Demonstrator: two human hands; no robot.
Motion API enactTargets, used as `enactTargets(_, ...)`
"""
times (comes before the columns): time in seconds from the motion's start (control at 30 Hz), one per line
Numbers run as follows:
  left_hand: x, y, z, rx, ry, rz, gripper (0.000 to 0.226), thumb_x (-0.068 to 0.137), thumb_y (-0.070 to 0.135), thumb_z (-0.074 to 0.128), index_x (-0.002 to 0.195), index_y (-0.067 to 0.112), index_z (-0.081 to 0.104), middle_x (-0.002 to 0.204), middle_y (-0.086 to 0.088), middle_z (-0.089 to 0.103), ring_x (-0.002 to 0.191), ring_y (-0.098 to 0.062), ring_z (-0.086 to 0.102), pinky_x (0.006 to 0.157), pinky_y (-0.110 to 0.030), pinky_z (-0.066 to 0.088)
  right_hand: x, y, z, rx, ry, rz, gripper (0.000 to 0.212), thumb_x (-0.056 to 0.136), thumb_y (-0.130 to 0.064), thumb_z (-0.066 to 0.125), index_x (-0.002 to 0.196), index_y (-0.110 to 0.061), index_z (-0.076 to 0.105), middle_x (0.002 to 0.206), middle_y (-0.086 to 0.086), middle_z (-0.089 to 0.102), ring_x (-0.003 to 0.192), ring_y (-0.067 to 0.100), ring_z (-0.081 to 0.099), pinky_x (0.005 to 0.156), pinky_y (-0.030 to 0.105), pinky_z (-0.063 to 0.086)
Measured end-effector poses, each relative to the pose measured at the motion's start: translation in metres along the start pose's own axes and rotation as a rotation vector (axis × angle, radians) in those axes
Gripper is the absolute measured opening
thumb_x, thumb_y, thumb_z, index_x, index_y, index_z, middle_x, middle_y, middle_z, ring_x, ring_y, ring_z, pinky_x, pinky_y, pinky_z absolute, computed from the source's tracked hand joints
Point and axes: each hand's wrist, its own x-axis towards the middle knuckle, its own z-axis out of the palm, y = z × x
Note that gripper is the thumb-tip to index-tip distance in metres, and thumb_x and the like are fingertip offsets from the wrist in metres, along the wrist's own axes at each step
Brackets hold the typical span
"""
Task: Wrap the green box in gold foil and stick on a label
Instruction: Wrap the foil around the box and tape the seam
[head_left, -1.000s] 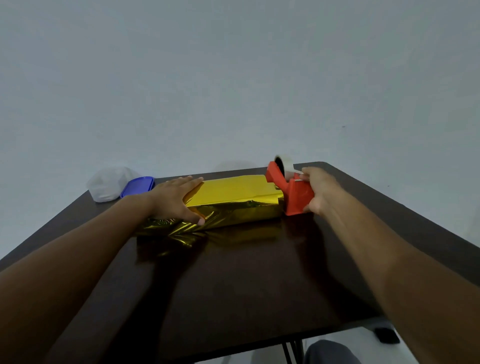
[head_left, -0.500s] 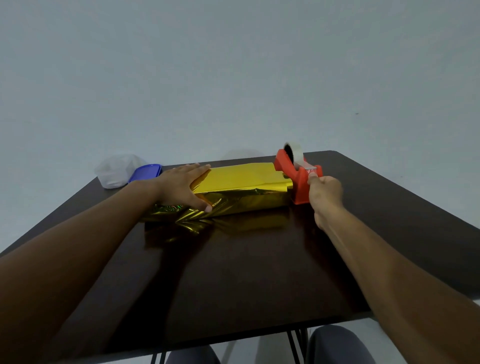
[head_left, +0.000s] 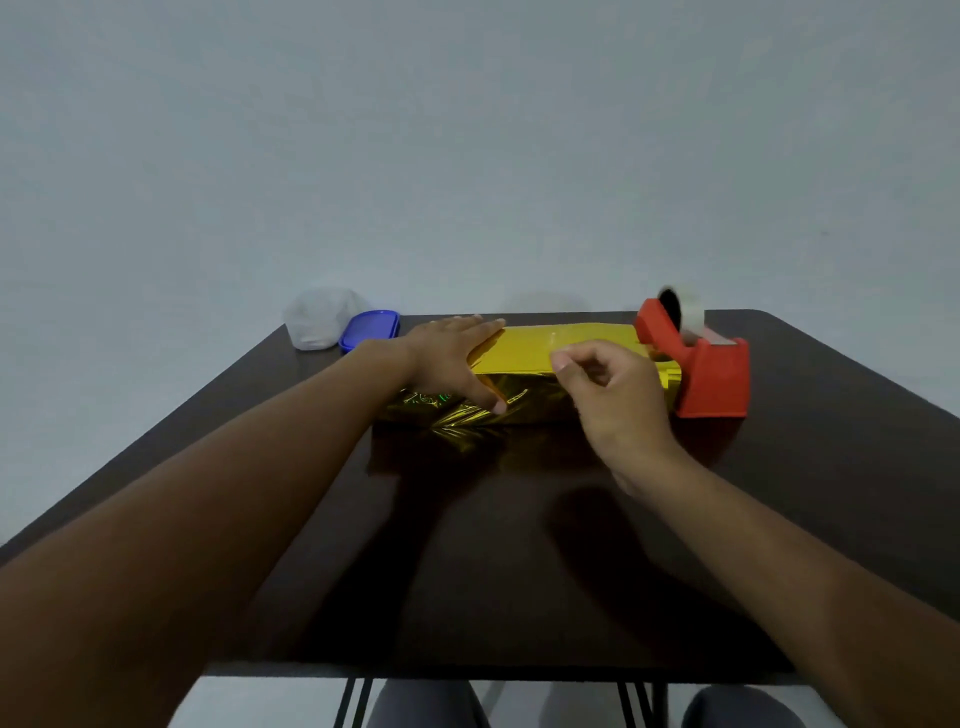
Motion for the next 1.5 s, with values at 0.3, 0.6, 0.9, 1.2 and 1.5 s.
enactTargets(0.3,0.003,0.000,0.002,-0.008,0.013,-0.003,0.125,0.066,0.079,0.068,0.162,0.033,0.003,0.170,-0.002,0.009,0.156,-0.026,0.009,0.124,-0.048,0.014,-0.008,0.005,0.043,0.032,-0.082,0.164,0.024,0.094,-0.015,0.070,0.118,-0.015,0.070,0.068,-0.008,0.074,0.070,0.003,0.067,0.091,0.043,0.056)
enactTargets(0.6,0.004,0.001,0.000,-0.001,-0.003,0.006,0.120,0.073,0.075,0.070,0.162,0.032,0.002,0.170,-0.002,0.005,0.156,-0.028,0.007,0.122,-0.049,0.013,-0.001,0.009,0.038,-0.056,0.007,0.202,0.091,0.086,-0.027,0.079,0.157,-0.029,0.023,0.069,-0.010,0.073,0.073,0.008,0.069,0.098,0.050,0.054)
enactTargets(0.9,0.004,0.001,0.000,-0.003,-0.004,0.013,0.122,0.072,0.076,0.070,0.162,0.031,0.002,0.170,-0.002,0.007,0.155,-0.029,0.009,0.122,-0.051,0.016,0.010,0.024,0.037,-0.156,0.038,0.298,0.089,0.086,-0.035,0.079,0.155,-0.031,0.023,0.086,0.000,0.072,0.080,0.019,0.070,0.073,0.046,0.063)
enactTargets(1.2,0.002,0.001,-0.008,-0.061,-0.059,0.022,0.122,0.072,0.071,0.074,0.162,0.031,0.001,0.170,-0.002,0.006,0.155,-0.030,0.010,0.121,-0.050,0.019,0.011,0.015,0.023,-0.463,-0.059,0.280,0.087,0.086,-0.059,0.069,0.155,-0.030,0.024,0.094,-0.006,0.072,0.044,0.007,0.066,0.066,0.037,0.063)
enactTargets(1.5,-0.008,0.002,-0.022,0.064,-0.061,0.062,0.130,0.057,0.087,0.064,0.160,0.039,0.002,0.171,0.001,0.000,0.156,-0.029,0.003,0.122,-0.054,0.014,0.021,-0.010,0.011,-0.413,-0.285,0.383,0.093,0.092,-0.038,0.072,0.160,-0.024,0.010,0.091,0.003,0.074,0.050,0.015,0.071,0.054,0.028,0.059)
